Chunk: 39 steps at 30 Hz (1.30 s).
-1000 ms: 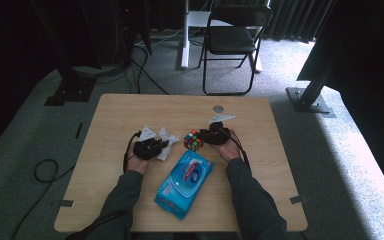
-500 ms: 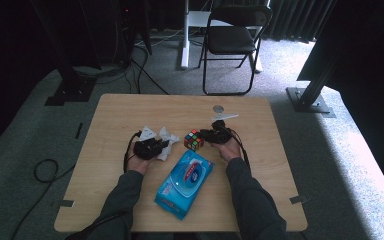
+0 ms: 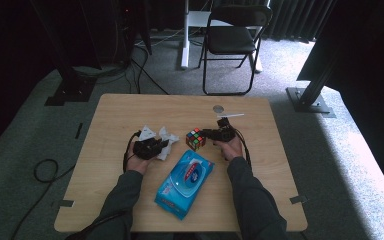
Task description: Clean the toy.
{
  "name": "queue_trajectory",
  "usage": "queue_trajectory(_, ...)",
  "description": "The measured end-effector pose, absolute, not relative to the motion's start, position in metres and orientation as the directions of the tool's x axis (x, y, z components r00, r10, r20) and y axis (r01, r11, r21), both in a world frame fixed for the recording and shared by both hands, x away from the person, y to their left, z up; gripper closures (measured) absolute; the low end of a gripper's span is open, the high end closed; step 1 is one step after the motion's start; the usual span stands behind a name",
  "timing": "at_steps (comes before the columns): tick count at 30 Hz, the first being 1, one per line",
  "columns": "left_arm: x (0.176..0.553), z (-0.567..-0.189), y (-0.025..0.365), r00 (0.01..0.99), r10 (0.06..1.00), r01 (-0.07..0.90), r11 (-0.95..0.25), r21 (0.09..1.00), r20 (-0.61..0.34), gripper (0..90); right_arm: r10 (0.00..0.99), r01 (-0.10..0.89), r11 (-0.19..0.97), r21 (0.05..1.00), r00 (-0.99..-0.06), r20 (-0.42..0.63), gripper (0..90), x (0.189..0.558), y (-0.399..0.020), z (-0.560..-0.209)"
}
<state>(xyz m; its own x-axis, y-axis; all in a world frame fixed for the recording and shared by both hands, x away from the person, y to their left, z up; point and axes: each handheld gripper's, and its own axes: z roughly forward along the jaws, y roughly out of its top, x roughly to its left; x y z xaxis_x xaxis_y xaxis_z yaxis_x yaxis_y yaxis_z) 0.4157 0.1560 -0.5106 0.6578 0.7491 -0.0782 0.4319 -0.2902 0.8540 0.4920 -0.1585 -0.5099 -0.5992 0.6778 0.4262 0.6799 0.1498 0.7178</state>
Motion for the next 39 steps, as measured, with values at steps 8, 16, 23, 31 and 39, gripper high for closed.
queue_trajectory(8, 0.416, -0.510, 0.156, 0.658, 0.749, 0.433, -0.290, 0.854, -0.079, 81.2, 0.668, 0.730, 0.069, 0.680, -0.540, 0.512, 71.8, 0.497, -0.170, -0.514)
queue_trajectory(16, 0.416, -0.509, 0.155, 0.660, 0.747, 0.430, -0.293, 0.854, -0.076, 81.1, 0.703, 0.719, 0.066, 0.692, -0.526, 0.479, 73.2, 0.497, -0.176, -0.510)
queue_trajectory(23, 0.416, -0.509, 0.154, 0.663, 0.745, 0.429, -0.293, 0.855, -0.077, 80.9, 0.744, 0.681, 0.099, 0.726, -0.535, 0.401, 74.1, 0.496, -0.177, -0.506)
queue_trajectory(31, 0.416, -0.508, 0.154, 0.663, 0.745, 0.426, -0.291, 0.857, -0.077, 80.7, 0.804, 0.681, 0.083, 0.727, -0.477, 0.355, 69.0, 0.496, -0.187, -0.512)
queue_trajectory(39, 0.416, -0.510, 0.152, 0.663, 0.744, 0.428, -0.290, 0.856, -0.079, 80.7, 0.834, 0.672, 0.044, 0.739, -0.432, 0.343, 63.9, 0.493, -0.199, -0.514)
